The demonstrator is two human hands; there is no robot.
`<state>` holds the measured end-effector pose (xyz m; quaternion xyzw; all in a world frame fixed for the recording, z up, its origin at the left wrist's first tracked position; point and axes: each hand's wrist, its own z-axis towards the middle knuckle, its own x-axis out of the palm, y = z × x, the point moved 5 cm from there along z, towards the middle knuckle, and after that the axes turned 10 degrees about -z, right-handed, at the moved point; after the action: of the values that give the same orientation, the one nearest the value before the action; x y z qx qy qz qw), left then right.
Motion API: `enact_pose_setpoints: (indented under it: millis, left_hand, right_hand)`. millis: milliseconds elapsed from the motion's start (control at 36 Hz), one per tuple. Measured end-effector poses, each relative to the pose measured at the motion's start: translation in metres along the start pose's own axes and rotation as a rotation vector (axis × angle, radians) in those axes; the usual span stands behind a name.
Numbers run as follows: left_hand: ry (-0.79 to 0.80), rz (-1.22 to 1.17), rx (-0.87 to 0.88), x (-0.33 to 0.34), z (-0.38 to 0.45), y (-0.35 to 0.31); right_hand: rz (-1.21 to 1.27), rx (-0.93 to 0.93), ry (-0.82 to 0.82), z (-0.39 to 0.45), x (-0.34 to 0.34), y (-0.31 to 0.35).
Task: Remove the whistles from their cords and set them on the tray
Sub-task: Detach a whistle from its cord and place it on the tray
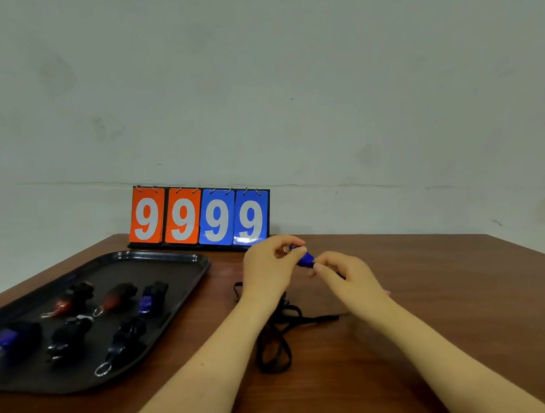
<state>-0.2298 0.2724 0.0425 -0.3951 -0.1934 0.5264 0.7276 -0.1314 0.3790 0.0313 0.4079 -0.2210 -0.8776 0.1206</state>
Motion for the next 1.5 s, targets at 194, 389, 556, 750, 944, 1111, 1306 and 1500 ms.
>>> enact_pose_setpoints:
  millis: [194,389,556,750,944,1111,1306,1500]
  left_hand:
    - [0.12,0.007,-0.022,0.008,-0.005,-0.003]
    - [0.235,-0.626,-0.306,0.018,-0.012,-0.002]
    - [0.173,-1.043,-0.449,0.023,-0.013,-0.005]
    - [-0.073,-0.789,-0.369,0.009,-0.01,0.009]
    - [-0.02,-0.058,0.002,0.003,-0.002,0.001]
    - [0.076,0.064,0.009,0.011,-0.002,0.004]
    - [0.238,-0.309,-0.227,0.02,-0.015,0.005]
    - [0.129,-0.86,-0.462,0.024,-0.019,0.006]
  right_hand:
    - [0.276,0.084,-0.067,0.002,-0.014,-0.004]
    - [0.457,0.3,-0.103,0.005,-0.016,-0.022]
    - [0.782,0.377,0.035,0.006,0.002,-0.028]
    - [0.06,0.058,0.063,0.0,0.011,-0.005]
    - [-0.116,-0.102,0.127,0.001,0.014,0.004]
    - [0.129,0.046,0.009,0.003,-0.004,-0.004]
    - [0.4,0.314,-0.041,0.007,-0.008,-0.025]
    - [0.569,0.424,0.067,0.005,-0.003,-0.029]
